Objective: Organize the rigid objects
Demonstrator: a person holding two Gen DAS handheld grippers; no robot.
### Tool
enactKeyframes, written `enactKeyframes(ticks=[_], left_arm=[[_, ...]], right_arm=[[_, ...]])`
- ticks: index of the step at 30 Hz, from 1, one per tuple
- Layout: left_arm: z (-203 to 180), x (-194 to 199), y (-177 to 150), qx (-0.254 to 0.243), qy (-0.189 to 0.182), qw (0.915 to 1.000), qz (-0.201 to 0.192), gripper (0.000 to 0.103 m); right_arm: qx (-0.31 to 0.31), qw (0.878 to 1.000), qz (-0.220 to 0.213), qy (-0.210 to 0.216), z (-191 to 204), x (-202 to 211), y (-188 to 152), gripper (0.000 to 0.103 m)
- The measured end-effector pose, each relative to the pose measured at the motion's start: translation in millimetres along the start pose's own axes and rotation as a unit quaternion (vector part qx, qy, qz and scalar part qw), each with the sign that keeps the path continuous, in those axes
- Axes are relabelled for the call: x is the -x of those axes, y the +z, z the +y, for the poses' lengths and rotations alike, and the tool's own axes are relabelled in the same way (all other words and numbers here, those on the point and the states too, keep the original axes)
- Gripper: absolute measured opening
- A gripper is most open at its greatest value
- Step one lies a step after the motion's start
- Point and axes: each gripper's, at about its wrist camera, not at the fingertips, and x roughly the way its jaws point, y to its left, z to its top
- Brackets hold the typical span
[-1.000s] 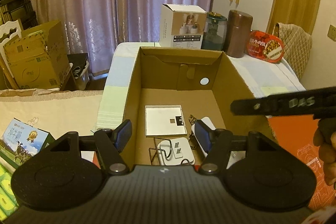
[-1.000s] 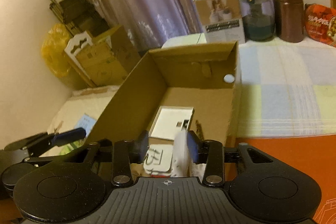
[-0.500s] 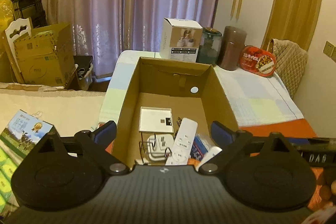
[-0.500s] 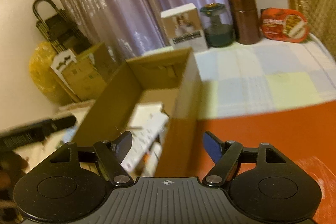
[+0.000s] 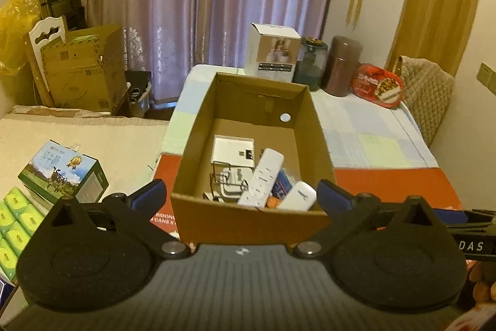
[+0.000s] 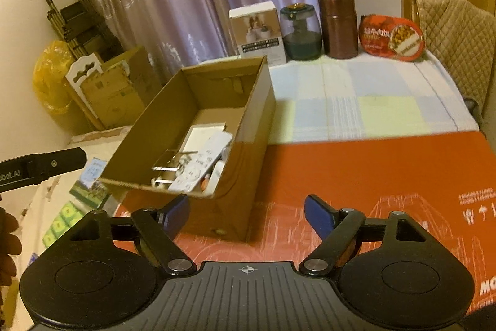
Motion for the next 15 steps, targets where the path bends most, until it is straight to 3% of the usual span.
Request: enactKeyframes(ticks=[15], left_arm=[[-7.8,17.8,-38.8,-0.01,-0.024,0.9993,0.029,0.101]], right_arm=[[0.03,0.999,0.008,-0.038,4.7,23.3,-24.1,0.079]])
